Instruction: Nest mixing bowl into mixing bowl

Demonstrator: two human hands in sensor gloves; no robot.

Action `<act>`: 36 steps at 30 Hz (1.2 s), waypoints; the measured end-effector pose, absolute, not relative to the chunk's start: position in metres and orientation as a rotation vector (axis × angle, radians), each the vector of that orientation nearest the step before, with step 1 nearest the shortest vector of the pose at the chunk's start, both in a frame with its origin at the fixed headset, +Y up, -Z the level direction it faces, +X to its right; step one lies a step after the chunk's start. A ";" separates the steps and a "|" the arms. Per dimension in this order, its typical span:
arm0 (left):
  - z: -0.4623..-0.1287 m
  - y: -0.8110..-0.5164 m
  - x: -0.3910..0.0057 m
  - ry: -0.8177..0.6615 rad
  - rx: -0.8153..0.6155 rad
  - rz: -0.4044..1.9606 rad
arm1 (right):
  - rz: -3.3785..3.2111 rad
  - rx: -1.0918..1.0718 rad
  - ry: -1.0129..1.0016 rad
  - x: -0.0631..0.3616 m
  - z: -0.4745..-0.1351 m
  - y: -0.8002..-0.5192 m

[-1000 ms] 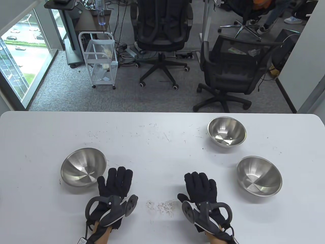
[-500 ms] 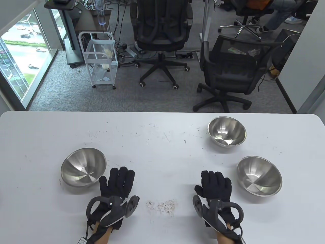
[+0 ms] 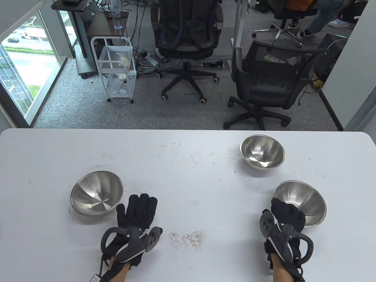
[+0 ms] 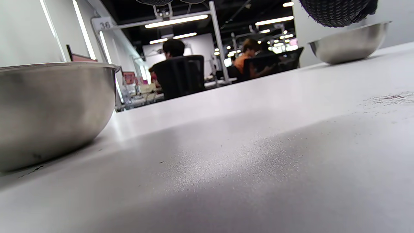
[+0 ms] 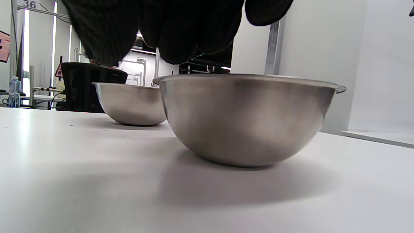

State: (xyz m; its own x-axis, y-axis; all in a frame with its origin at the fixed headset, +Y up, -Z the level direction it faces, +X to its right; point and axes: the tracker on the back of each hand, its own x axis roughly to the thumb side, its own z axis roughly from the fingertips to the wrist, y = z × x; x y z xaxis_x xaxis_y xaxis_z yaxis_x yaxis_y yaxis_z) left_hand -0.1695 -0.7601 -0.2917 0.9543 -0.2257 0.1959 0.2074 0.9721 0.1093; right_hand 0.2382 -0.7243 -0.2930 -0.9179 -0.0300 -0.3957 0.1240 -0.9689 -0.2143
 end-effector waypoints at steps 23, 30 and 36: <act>-0.290 -0.760 -0.168 -0.221 0.083 -0.208 | -2.892 0.733 0.426 0.254 -0.304 -0.740; -0.290 -0.759 -0.169 -0.219 0.083 -0.206 | -2.893 0.689 0.515 0.248 -0.300 -0.733; -0.290 -0.758 -0.169 -0.217 0.085 -0.206 | -2.914 0.531 0.685 0.230 -0.286 -0.714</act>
State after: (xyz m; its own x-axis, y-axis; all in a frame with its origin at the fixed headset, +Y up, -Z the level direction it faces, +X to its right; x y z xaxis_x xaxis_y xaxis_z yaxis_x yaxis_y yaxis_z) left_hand -0.1689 -0.7581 -0.2904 0.9557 -0.2121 0.2043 0.1938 0.9753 0.1058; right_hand 0.2295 -0.7145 -0.2856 -0.9340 -0.0189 -0.3568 0.1760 -0.8935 -0.4132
